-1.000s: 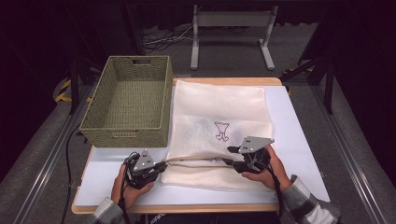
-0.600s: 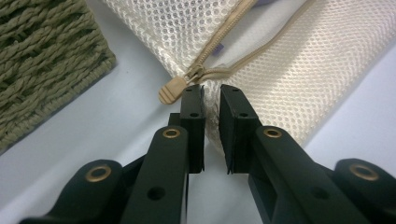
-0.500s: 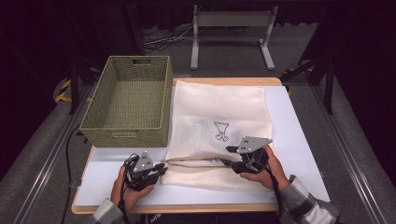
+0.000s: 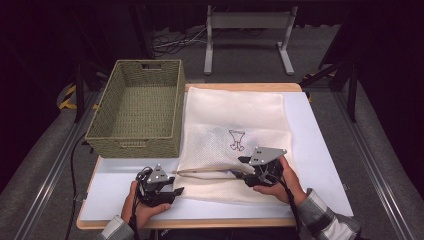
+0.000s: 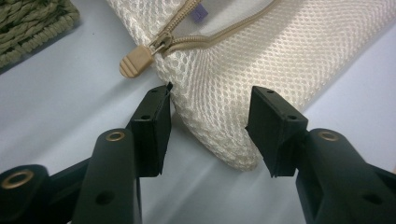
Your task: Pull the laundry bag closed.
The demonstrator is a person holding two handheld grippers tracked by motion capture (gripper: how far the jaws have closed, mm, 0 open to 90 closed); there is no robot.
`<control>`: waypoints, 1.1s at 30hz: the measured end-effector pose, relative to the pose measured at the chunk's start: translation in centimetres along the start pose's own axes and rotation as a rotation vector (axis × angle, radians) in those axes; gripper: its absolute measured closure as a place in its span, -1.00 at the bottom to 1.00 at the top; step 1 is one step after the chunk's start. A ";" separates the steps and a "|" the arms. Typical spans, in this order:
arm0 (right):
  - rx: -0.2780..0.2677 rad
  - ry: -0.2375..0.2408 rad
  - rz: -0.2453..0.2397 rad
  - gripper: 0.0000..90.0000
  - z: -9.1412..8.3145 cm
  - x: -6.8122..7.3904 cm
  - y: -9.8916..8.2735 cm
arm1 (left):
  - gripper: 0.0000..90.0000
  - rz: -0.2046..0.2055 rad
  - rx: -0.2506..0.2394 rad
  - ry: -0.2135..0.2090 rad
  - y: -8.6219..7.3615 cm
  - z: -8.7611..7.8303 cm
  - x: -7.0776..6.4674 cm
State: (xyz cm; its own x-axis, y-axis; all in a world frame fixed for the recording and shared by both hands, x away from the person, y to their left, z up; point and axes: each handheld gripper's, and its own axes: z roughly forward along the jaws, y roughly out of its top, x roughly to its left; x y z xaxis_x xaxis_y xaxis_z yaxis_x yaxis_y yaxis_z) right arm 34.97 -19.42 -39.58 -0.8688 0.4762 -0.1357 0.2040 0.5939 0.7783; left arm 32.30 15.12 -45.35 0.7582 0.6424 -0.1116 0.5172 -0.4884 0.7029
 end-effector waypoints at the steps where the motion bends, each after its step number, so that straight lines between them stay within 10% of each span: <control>1: 0.001 0.000 -0.005 0.05 0.1 0.1 0.1 | 0.11 -0.008 -0.002 0.002 0.2 0.1 0.0; 7: -0.026 0.015 -0.027 -0.03 1.0 0.7 1.7 | 0.20 -0.020 0.000 0.023 0.8 0.6 0.0; 13: -0.043 0.040 -0.059 -0.06 2.2 1.7 3.5 | 0.84 -0.025 -0.001 0.015 1.0 0.7 0.3; 33: 0.009 0.144 -0.118 0.49 10.3 4.5 9.5 | 0.86 -0.019 -0.031 0.054 0.5 -0.1 0.0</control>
State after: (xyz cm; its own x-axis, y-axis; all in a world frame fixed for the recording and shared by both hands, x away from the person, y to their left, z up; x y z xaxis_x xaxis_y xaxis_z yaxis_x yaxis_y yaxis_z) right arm 37.63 -4.90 -39.12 -0.9423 0.3055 -0.1366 0.1000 0.6467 0.7562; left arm 32.48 14.91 -44.96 0.7252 0.6830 -0.0874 0.5182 -0.4578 0.7224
